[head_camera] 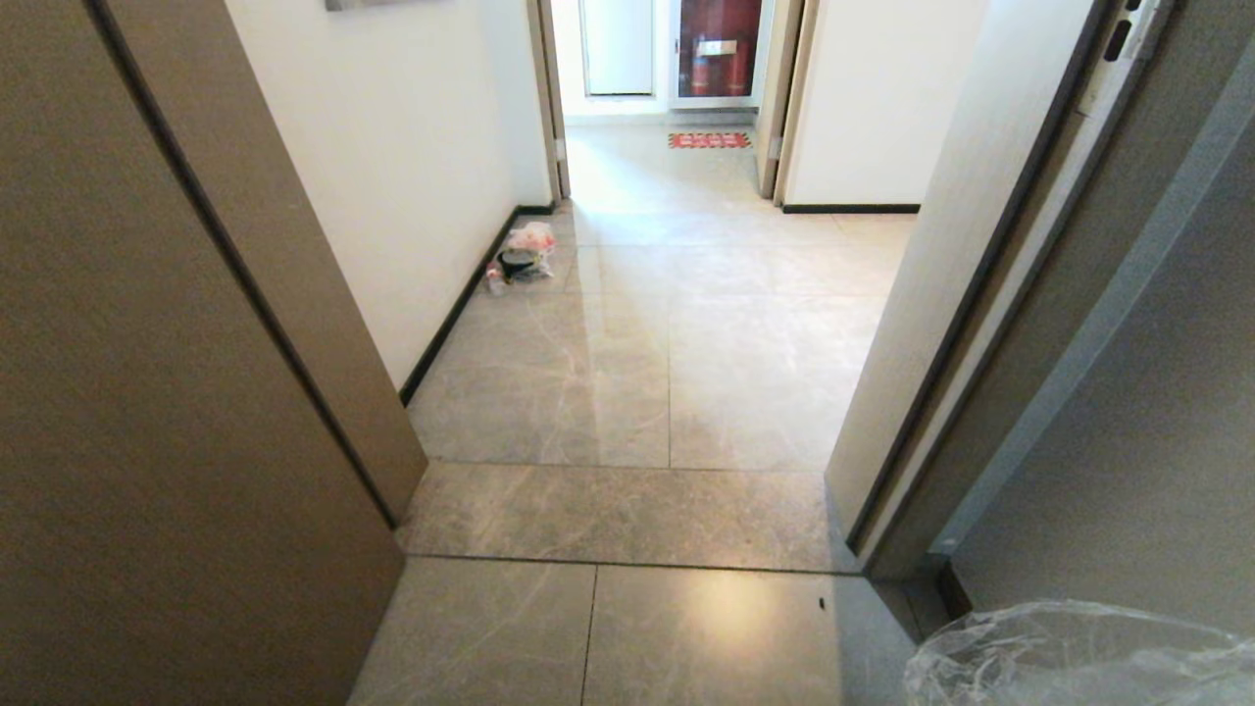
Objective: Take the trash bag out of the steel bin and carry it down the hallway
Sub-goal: Put the trash bag at the door
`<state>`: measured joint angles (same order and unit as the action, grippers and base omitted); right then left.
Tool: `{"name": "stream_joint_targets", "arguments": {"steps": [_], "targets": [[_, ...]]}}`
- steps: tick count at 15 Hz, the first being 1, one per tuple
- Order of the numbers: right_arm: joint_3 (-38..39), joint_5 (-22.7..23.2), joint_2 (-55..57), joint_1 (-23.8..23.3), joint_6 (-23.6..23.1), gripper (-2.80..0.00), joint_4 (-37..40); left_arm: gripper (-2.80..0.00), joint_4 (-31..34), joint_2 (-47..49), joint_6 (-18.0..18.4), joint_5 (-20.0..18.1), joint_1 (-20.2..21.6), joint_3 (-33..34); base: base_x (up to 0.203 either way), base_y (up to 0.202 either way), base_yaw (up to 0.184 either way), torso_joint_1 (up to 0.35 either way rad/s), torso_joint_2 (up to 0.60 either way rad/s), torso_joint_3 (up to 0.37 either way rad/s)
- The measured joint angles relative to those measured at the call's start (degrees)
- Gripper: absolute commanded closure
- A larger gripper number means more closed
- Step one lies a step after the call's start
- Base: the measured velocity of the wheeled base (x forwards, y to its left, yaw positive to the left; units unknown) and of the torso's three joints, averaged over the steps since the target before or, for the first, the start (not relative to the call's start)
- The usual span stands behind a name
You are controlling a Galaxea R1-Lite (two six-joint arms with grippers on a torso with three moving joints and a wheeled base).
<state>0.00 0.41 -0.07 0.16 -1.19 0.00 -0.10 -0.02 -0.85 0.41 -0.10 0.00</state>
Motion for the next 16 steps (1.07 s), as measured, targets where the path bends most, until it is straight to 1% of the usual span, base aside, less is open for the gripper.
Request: {"name": "stream_joint_targets", "arguments": {"steps": [16], "targets": [[0.0, 0.0, 0.0, 0.0, -0.01, 0.0, 0.0, 0.0, 0.02, 0.0, 0.0, 0.0, 0.0, 0.0, 0.193, 0.0, 0.001, 0.002, 0.0, 0.003]]}}
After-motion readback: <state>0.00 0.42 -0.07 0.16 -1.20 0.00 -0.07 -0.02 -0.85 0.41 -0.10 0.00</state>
